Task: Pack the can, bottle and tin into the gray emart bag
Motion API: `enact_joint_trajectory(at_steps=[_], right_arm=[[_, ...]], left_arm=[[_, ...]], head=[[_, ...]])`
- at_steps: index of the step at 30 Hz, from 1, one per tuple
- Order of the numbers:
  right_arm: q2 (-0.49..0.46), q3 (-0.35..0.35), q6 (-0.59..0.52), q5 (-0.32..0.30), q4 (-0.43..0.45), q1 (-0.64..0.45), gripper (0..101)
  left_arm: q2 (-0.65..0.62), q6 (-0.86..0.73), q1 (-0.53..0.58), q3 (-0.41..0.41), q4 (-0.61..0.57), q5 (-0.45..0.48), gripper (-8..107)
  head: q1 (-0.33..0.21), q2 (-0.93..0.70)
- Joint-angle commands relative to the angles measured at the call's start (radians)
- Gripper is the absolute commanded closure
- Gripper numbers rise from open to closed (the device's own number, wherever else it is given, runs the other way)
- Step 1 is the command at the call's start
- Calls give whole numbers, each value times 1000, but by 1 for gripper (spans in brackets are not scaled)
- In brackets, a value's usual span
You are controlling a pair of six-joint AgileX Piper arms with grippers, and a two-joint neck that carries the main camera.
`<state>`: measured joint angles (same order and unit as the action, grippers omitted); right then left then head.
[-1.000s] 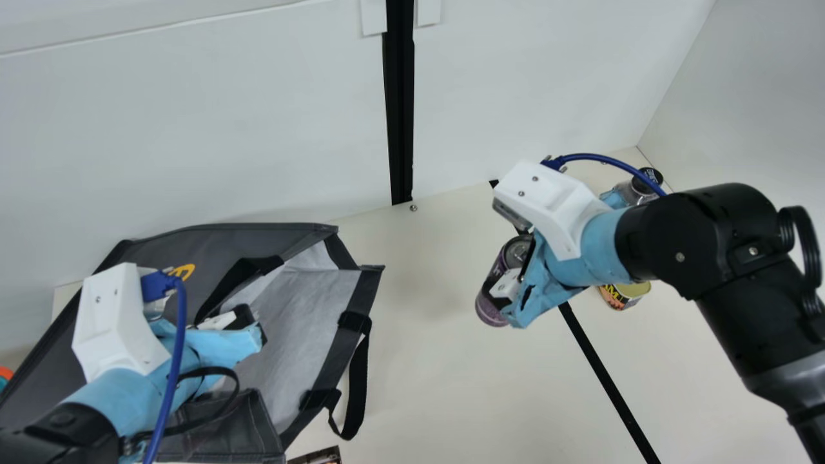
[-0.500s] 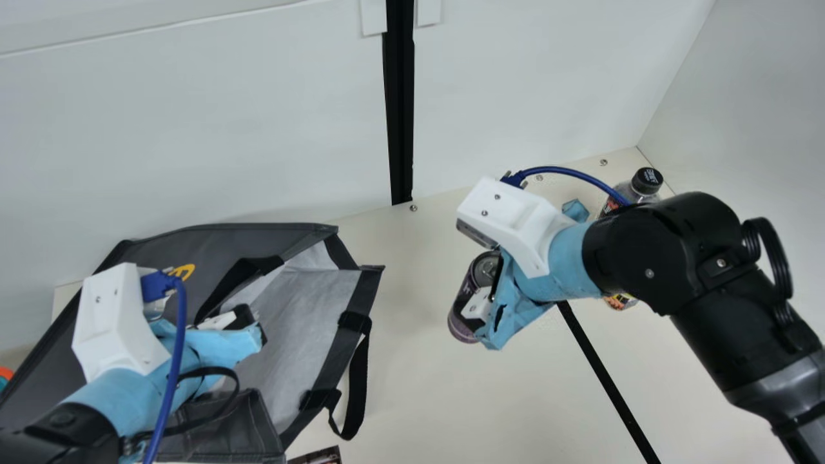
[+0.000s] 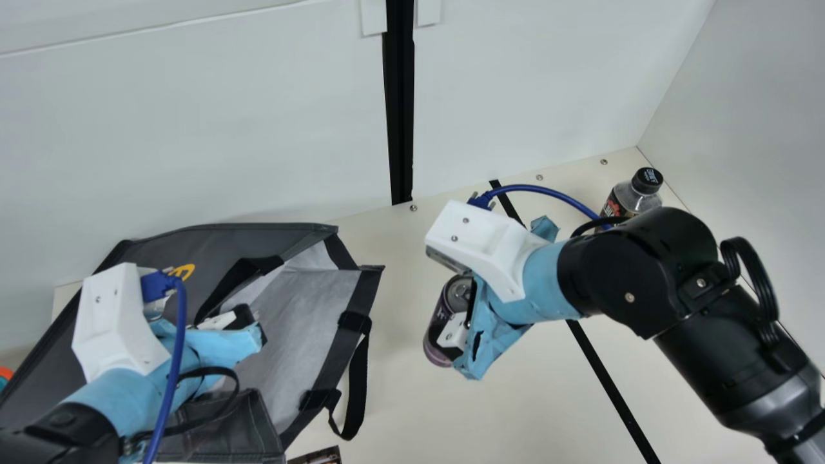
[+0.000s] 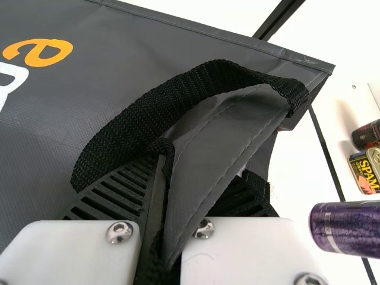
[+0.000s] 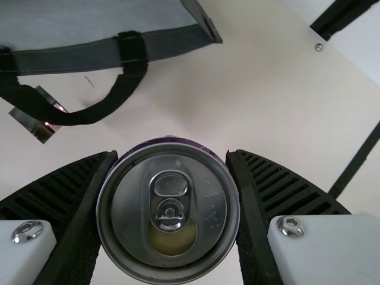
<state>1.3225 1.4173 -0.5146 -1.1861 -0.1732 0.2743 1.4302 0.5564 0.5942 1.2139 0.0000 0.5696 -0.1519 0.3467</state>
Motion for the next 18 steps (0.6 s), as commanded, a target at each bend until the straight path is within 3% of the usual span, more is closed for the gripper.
enact_joint_trajectory(at_steps=[1,18], right_arm=[[-1,2,4,2,1,16,101],[13,24,37,31,-23,109,101]], left_arm=[[0,0,0,0,0,0,89],[0,0,0,0,0,0,89]], head=[[-23,2],[-23,2]])
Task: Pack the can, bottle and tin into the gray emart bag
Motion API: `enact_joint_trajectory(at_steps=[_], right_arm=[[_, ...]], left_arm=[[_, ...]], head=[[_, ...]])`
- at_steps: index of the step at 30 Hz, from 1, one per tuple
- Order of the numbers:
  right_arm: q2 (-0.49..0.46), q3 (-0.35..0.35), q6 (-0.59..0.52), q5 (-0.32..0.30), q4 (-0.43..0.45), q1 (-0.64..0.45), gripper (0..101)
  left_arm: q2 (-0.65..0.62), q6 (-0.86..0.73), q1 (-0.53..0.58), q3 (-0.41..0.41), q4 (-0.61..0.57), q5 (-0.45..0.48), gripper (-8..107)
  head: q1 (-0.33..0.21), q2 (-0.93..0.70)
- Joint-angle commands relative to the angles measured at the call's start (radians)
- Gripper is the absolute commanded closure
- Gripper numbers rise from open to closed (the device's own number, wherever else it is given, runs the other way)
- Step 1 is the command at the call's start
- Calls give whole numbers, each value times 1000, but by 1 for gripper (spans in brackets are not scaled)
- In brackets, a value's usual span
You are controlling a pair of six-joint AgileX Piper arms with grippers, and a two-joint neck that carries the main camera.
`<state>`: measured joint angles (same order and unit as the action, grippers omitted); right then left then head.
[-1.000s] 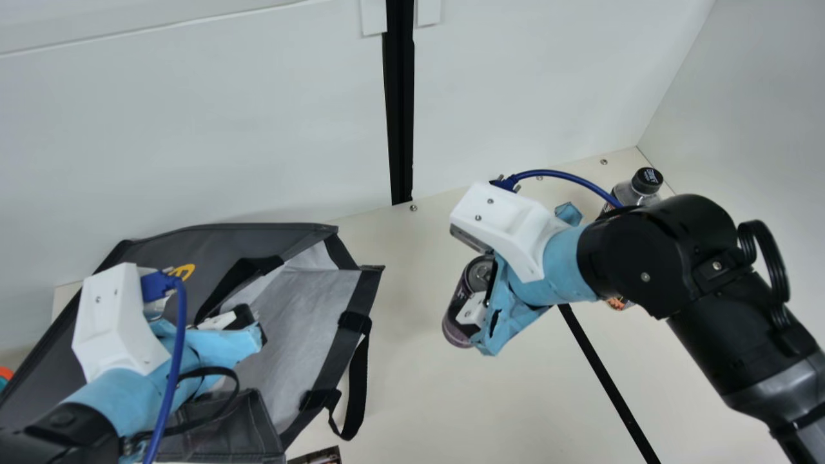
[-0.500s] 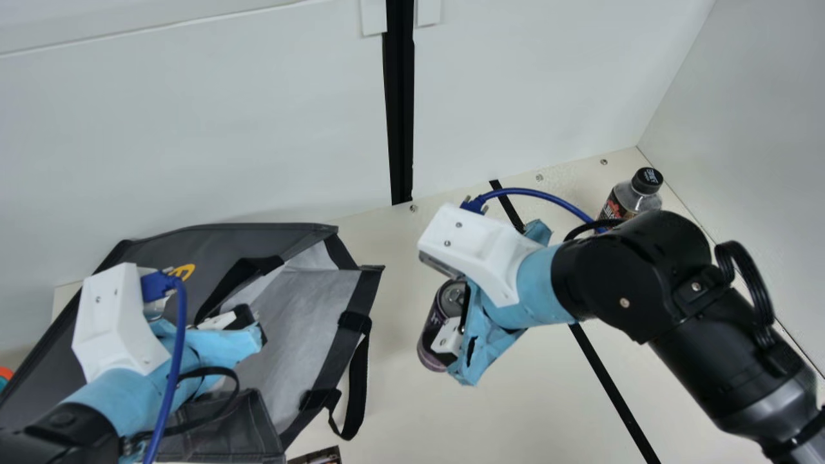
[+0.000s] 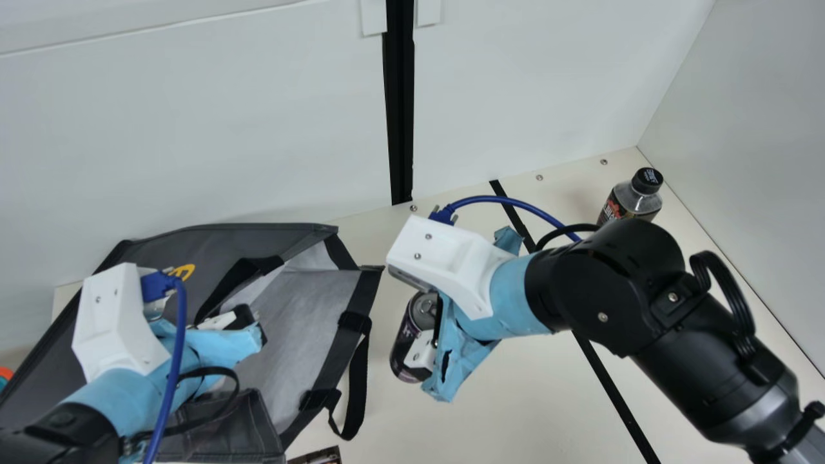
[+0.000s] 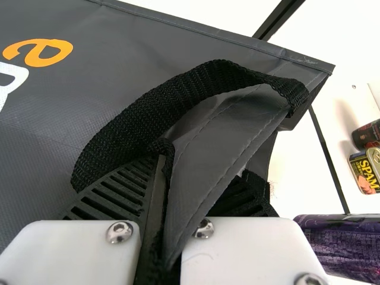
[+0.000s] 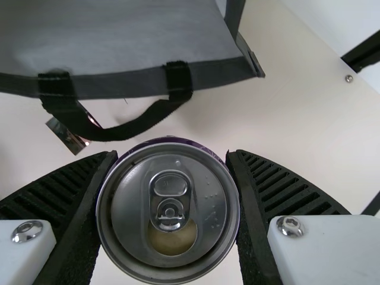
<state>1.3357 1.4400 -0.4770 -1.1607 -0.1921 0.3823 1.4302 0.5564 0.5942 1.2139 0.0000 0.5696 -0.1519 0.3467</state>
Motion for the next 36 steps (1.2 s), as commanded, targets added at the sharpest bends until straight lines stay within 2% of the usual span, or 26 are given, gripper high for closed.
enact_joint_trajectory(at_steps=[1,15,36], right_arm=[[0,1,-3,11,-11,2,101],[-23,-17,-58,158,-115,-16,101],[-37,-115,-206,380,-376,-51,101]], left_arm=[[0,0,0,0,0,0,89],[0,0,0,0,0,0,89],[0,0,0,0,0,0,89]], head=[[-23,2],[-23,2],[-23,2]])
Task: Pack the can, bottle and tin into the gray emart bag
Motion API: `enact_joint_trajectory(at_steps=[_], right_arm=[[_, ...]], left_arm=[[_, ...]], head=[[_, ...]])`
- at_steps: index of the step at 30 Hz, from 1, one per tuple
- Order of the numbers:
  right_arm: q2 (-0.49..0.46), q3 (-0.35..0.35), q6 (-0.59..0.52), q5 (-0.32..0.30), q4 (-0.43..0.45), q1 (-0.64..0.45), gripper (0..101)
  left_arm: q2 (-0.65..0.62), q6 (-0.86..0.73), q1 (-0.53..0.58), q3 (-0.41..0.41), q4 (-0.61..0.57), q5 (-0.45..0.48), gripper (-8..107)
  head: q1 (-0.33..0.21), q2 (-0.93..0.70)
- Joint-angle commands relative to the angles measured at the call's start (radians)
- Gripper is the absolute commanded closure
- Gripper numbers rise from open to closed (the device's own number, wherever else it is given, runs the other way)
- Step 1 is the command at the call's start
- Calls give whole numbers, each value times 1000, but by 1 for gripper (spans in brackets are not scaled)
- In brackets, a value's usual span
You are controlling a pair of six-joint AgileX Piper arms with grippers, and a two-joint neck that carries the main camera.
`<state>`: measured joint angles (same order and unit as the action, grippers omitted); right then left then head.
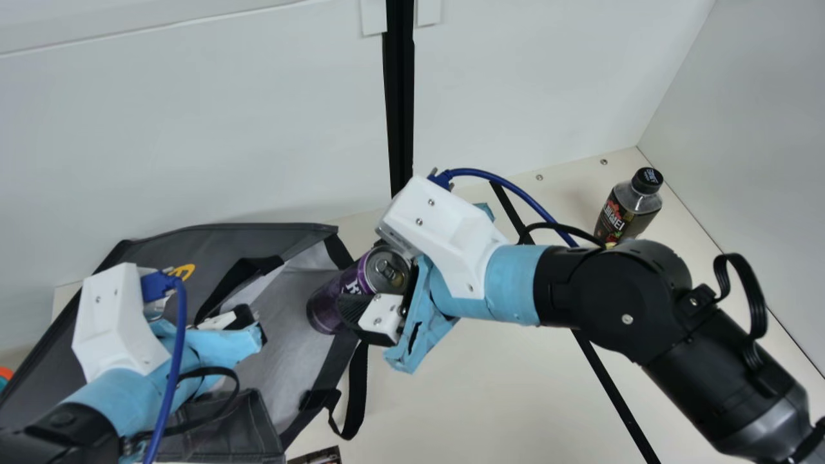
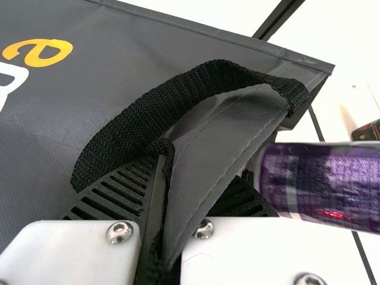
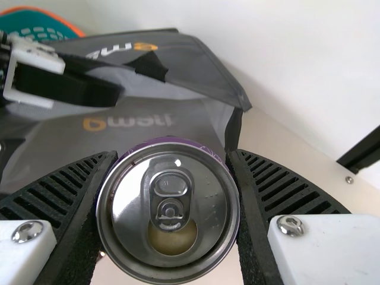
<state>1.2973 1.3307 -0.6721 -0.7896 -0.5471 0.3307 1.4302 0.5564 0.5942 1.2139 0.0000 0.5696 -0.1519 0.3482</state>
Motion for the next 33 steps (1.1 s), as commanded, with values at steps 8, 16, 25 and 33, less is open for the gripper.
enact_joint_trajectory(at_steps=[8,16,25,33], right_arm=[[24,-44,-92,86,-142,6,101],[58,-79,-173,146,-241,29,101],[108,-107,-263,190,-332,49,101],[159,-127,-348,216,-410,58,101]], left_arm=[[0,0,0,0,0,0,89],[0,0,0,0,0,0,89],[0,0,0,0,0,0,89],[0,0,0,0,0,0,89]], head=[[-23,1],[-23,1],[-23,1],[-23,1]])
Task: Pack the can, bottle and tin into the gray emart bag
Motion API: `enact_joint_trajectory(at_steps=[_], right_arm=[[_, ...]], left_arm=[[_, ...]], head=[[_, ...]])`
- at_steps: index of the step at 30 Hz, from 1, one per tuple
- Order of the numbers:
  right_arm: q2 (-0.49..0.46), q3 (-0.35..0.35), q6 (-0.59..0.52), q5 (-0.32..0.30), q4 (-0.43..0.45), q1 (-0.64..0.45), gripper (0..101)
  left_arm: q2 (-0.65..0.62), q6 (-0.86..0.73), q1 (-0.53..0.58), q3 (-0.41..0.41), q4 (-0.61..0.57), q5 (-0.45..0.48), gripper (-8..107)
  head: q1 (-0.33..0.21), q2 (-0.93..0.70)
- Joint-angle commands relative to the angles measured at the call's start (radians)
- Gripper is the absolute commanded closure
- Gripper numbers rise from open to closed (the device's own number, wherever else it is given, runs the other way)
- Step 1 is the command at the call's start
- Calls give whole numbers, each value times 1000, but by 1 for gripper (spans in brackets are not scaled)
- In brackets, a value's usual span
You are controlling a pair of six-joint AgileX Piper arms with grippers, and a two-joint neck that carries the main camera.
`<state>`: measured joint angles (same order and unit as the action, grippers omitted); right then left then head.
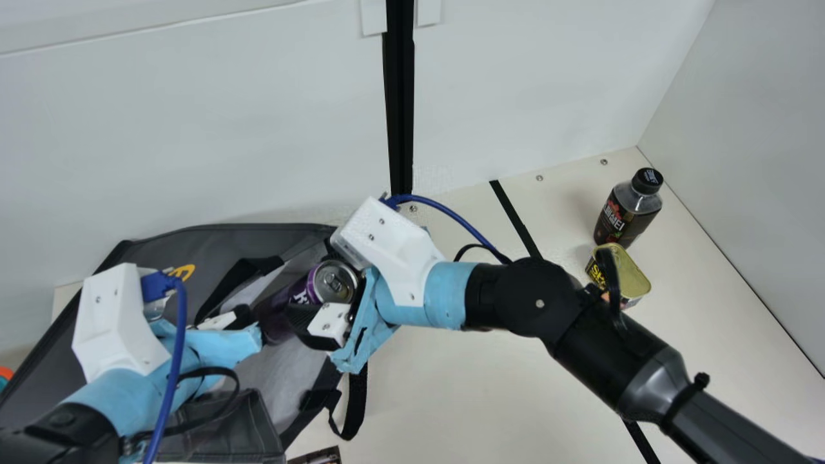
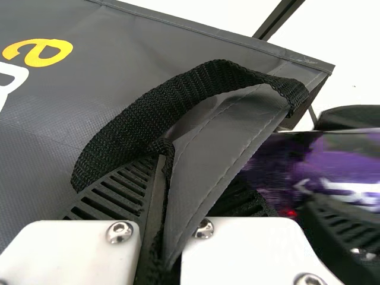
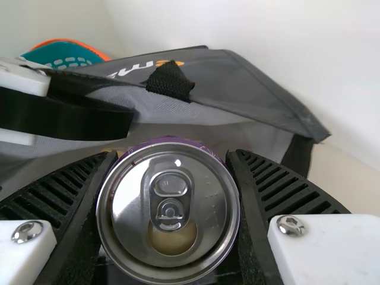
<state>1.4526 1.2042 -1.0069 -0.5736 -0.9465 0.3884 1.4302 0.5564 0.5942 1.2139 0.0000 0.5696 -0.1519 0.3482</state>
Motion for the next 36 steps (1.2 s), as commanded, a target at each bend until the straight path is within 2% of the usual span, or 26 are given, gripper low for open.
enact_joint_trajectory(at_steps=[1,18,36], right_arm=[[11,-2,-25,3,-21,2,101],[139,-22,-205,43,-155,36,101],[271,-5,-349,70,-280,63,101]], left_arm=[[0,0,0,0,0,0,89],[0,0,0,0,0,0,89],[0,0,0,0,0,0,89]], head=[[-23,1],[-23,1],[-23,1]])
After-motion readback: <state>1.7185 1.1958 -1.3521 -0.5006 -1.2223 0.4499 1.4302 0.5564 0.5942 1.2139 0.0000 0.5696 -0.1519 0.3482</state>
